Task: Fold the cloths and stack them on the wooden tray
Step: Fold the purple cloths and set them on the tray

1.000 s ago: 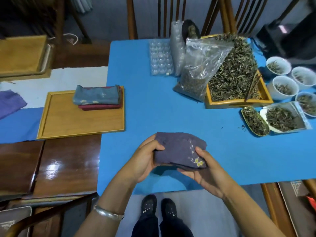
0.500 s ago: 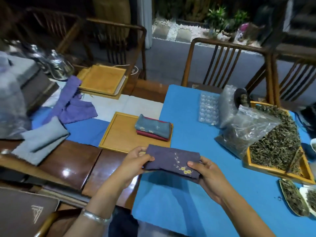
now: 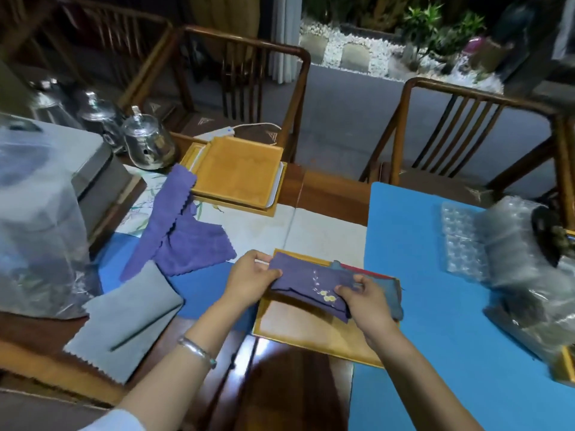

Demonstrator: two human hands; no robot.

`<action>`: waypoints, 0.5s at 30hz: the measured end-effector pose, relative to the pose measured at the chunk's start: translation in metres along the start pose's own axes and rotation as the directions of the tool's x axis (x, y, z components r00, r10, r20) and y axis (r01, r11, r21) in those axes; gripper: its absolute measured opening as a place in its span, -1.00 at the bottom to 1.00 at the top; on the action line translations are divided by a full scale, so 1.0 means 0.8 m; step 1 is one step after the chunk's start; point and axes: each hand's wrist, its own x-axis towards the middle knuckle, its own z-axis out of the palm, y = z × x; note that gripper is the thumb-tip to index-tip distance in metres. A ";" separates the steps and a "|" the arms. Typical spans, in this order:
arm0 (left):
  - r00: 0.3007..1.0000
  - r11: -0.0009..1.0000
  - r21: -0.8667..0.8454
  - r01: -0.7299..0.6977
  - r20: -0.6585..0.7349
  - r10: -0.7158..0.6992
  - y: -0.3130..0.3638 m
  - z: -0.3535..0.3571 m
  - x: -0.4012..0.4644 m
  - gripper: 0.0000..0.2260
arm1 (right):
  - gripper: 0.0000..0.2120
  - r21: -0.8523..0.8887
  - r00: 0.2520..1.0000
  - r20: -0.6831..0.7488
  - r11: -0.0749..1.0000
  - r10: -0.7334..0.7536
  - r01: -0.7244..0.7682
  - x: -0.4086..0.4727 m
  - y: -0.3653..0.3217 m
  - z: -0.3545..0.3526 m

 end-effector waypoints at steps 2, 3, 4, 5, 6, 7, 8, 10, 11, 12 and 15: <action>1.000 0.991 0.132 -0.013 -0.012 0.014 -0.001 -0.014 0.029 -0.79 | -0.87 -0.098 1.000 0.012 0.995 -0.008 0.009 0.012 -0.006 0.027; 1.000 0.983 0.185 -0.011 -0.012 0.013 -0.002 -0.021 0.040 -0.80 | -0.91 -0.142 1.000 0.030 0.990 -0.005 0.009 0.017 -0.008 0.040; 1.000 0.977 0.215 -0.002 -0.005 0.003 -0.005 -0.026 0.050 -0.79 | -0.95 -0.208 0.999 0.044 0.978 -0.003 0.012 0.021 -0.008 0.050; 1.000 0.974 0.225 0.007 0.009 -0.009 -0.008 -0.029 0.058 -0.78 | -0.96 -0.301 0.999 0.043 0.953 -0.023 0.035 0.025 -0.007 0.058; 0.999 0.973 0.228 0.014 0.026 -0.021 -0.013 -0.032 0.066 -0.77 | -0.94 -0.408 0.997 0.039 0.910 -0.065 0.075 0.030 -0.006 0.064; 0.999 0.972 0.234 0.017 0.044 -0.028 -0.017 -0.032 0.073 -0.77 | -0.92 -0.500 0.993 0.039 0.858 -0.113 0.117 0.035 -0.007 0.069; 0.998 0.970 0.244 0.018 0.059 -0.033 -0.020 -0.031 0.079 -0.76 | -0.89 -0.578 0.988 0.039 0.804 -0.146 0.142 0.040 -0.010 0.071; 0.995 0.970 0.243 0.022 0.085 -0.044 -0.022 -0.024 0.088 -0.75 | -0.79 -0.694 0.986 0.043 0.705 -0.163 0.147 0.056 -0.019 0.076; 0.994 0.973 0.231 0.030 0.095 -0.053 -0.022 -0.019 0.091 -0.74 | -0.72 -0.755 0.989 0.051 0.643 -0.136 0.127 0.064 -0.025 0.076; 0.993 0.975 0.220 0.040 0.102 -0.063 -0.022 -0.013 0.093 -0.73 | -0.64 -0.824 0.993 0.067 0.556 -0.096 0.109 0.072 -0.030 0.075; 0.993 0.961 0.275 0.016 0.110 -0.048 -0.024 0.004 0.096 -0.73 | -0.51 -0.937 0.980 0.167 0.292 -0.111 0.193 0.088 -0.032 0.067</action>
